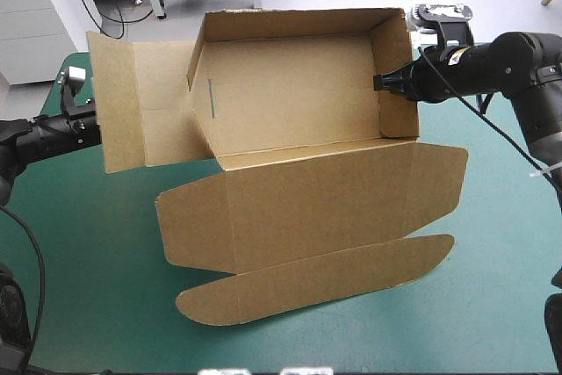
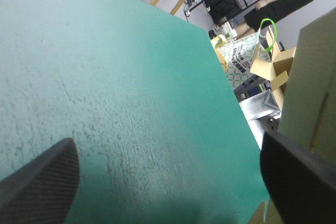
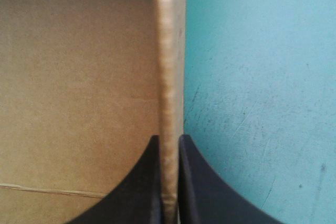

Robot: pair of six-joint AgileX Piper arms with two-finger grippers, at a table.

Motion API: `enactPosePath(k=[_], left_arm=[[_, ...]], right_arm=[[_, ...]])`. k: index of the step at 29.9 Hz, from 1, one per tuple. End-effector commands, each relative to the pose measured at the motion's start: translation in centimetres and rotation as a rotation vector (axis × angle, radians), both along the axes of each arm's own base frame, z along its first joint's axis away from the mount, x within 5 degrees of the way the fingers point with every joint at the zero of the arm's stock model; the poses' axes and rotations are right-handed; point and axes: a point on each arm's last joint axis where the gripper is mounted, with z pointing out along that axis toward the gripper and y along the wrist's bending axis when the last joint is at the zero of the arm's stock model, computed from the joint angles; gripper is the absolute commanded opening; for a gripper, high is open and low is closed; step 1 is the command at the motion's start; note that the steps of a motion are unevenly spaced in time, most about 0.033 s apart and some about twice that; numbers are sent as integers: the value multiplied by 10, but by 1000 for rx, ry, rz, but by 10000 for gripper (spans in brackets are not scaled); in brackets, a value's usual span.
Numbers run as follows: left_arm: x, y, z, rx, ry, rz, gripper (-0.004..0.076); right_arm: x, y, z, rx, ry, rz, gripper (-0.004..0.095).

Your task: Fold the box

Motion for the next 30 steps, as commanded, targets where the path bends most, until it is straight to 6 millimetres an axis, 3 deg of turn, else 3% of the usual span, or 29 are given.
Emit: enactPosePath(k=[1,10,20,25,30], left_arm=[[-13,-12,38,-114,-114,-65,655],[-29,-60,65,-180,-196,-204,655],[-48,-87,117,-152,-352,-306,655],[-53,-103,121,-157,-342,-364,655],[-54,-105,120,-148,-338,-372,655]], right_arm=[[-6,-3,25,44,-148,-31,-21],[-3,-4,24,34,-157,-39,-21],[-2,-7,23,-5,-166,-52,-20],[-2,-7,23,-7,-160,-51,-20],[-3,-6,22,-9,-152,-46,-19]])
